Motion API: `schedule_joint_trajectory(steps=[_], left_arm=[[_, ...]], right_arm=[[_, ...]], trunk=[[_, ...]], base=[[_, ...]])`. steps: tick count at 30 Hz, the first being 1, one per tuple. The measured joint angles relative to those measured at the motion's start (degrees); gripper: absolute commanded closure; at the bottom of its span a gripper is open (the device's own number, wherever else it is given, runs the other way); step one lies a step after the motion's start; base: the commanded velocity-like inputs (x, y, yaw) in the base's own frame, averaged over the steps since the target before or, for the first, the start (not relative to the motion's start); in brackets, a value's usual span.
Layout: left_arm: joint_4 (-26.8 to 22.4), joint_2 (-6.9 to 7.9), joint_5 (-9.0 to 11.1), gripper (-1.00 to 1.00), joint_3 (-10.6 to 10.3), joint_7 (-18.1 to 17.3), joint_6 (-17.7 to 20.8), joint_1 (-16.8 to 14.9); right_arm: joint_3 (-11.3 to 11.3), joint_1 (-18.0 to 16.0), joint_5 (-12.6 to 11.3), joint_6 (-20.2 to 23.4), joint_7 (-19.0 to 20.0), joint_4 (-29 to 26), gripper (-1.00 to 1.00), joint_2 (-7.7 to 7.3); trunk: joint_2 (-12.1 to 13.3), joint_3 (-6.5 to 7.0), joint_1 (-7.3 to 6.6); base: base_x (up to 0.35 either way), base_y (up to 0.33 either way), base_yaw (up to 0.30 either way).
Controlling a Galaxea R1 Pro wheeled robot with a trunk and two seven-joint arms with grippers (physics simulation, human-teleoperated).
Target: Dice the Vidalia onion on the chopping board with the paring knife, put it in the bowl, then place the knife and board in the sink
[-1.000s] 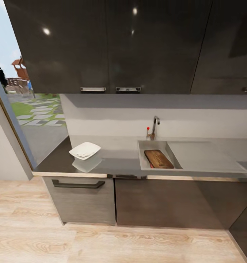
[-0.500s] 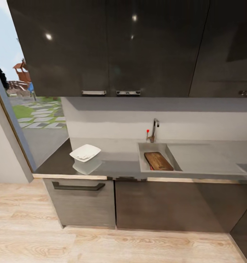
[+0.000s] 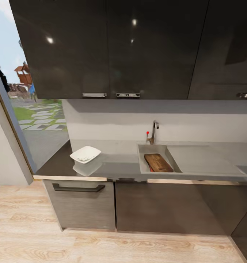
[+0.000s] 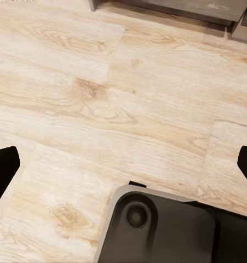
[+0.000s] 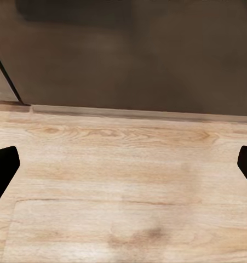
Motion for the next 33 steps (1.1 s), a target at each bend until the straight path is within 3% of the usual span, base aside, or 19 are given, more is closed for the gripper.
schedule_joint_trajectory(steps=[3,9,13,16,19,21,24,28,33], left_arm=[[-0.06,0.0,0.0,-1.0,0.01,0.0,0.02,0.03],[0.17,0.02,0.14,-1.0,0.08,0.33,1.1,-1.24],[1.11,0.49,0.16,-1.0,0.29,0.45,6.13,-1.42],[3.92,0.88,0.21,-1.0,0.34,0.5,9.2,-1.44],[6.76,0.96,0.15,-1.0,0.34,0.46,10.04,-1.46],[9.13,0.95,0.13,-1.0,0.35,0.47,10.24,-1.46],[14.53,0.86,0.2,-1.0,0.3,0.27,10.08,-1.46],[21.57,0.88,0.33,-1.0,0.23,-0.09,9.89,-1.47],[27.83,1.15,0.17,-1.0,0.2,-0.02,9.91,-1.49]], right_arm=[[0.07,0.0,0.07,0.01,0.08,0.79,-1.0,-0.09],[0.26,0.0,0.39,0.09,0.21,11.6,-1.0,-0.26],[0.11,0.01,0.34,0.22,0.14,21.61,-1.0,-0.52],[0.18,-0.02,0.35,1.06,-0.07,25.35,-1.0,-0.54],[0.1,-0.02,0.18,6.9,-0.13,26.18,-1.0,-0.33],[-0.41,-0.02,-0.71,15.03,-0.09,26.16,-1.0,-0.22],[-3.15,-0.02,-4.63,23.2,-0.18,25.77,-1.0,-0.17],[-4.76,-0.02,-7.55,25.61,-0.26,25.5,-1.0,-0.08],[-4.88,-0.03,-7.56,25.38,-0.13,25.2,-1.0,-0.12]], trunk=[[0.0,0.01,0.0],[0.0,0.01,0.0],[0.0,0.0,0.0],[0.0,0.01,0.0],[0.0,0.06,0.0],[0.0,0.07,0.0],[0.0,0.07,0.0],[0.0,0.07,0.0],[0.0,0.08,0.0]], base=[[0.0,0.0,0.0],[0.0,0.0,0.0],[0.0,0.0,0.0],[0.0,0.0,0.0],[0.0,0.0,0.0],[0.0,0.0,0.0],[0.0,0.0,0.0],[0.0,0.0,0.0],[0.0,0.0,0.0]])
